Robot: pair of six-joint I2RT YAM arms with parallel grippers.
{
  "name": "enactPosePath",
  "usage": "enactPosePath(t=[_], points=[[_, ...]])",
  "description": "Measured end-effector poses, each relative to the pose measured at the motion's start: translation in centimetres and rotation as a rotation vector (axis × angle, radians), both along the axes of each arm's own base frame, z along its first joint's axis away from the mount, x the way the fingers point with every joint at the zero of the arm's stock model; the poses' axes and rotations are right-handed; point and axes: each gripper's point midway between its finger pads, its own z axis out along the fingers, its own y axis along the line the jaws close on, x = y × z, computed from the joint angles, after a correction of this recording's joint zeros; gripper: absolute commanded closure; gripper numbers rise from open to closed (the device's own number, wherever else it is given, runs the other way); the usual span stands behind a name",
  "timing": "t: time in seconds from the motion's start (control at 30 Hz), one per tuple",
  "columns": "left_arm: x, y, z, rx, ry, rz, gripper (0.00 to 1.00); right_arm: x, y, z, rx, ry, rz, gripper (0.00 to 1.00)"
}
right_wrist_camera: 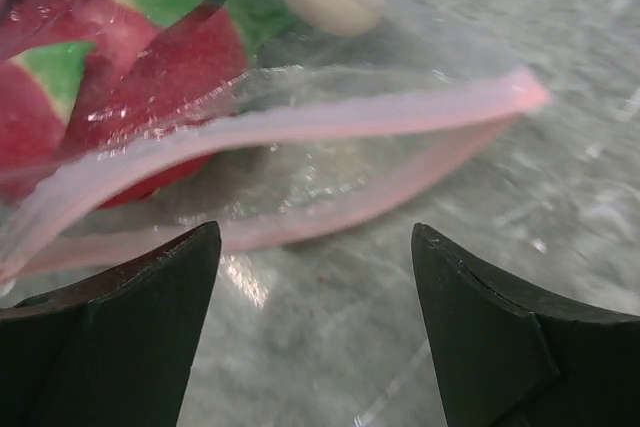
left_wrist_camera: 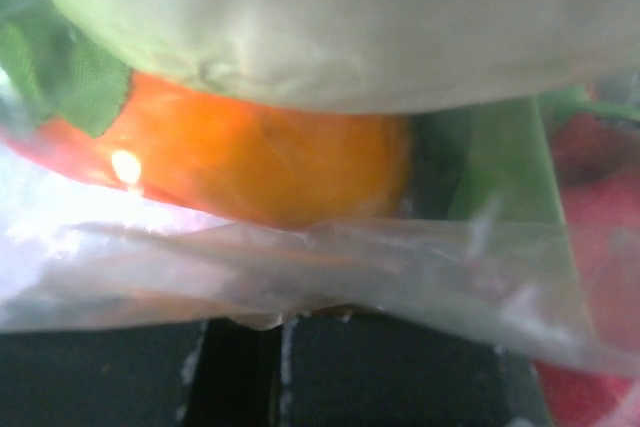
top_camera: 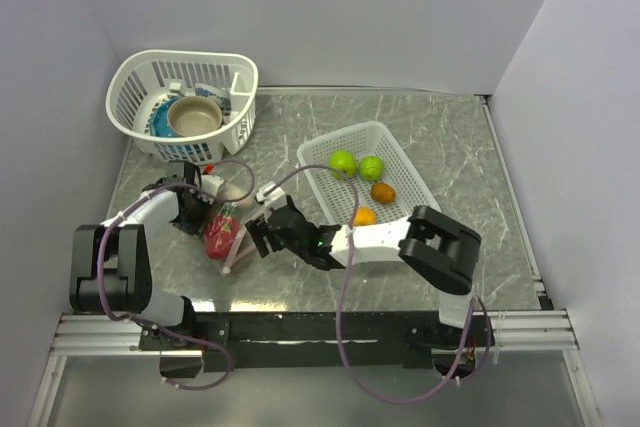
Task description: Open the zip-top bag and remove the fake food
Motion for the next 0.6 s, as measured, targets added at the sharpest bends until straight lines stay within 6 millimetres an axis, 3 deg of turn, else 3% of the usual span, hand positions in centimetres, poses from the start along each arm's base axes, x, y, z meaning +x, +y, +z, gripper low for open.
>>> enactPosePath(t=[0.07,0.2,0.6], points=[[0.0,0.0,0.0,0.0,0.003,0.0,0.99,0.2,1.0,-0.7,-0.008,0.007,0.014,0.12],[0.1,0.0,0.0,-0.002,0.014,0.002,0.99,0.5,3.3,-0.4,0.025,0.011,0.053,0.0],[1.1,-1.3,0.5,-0.037,0.0,-0.02,0.99,-2.5,7.9,0.1,0.16,0.112,0.281,0.0]])
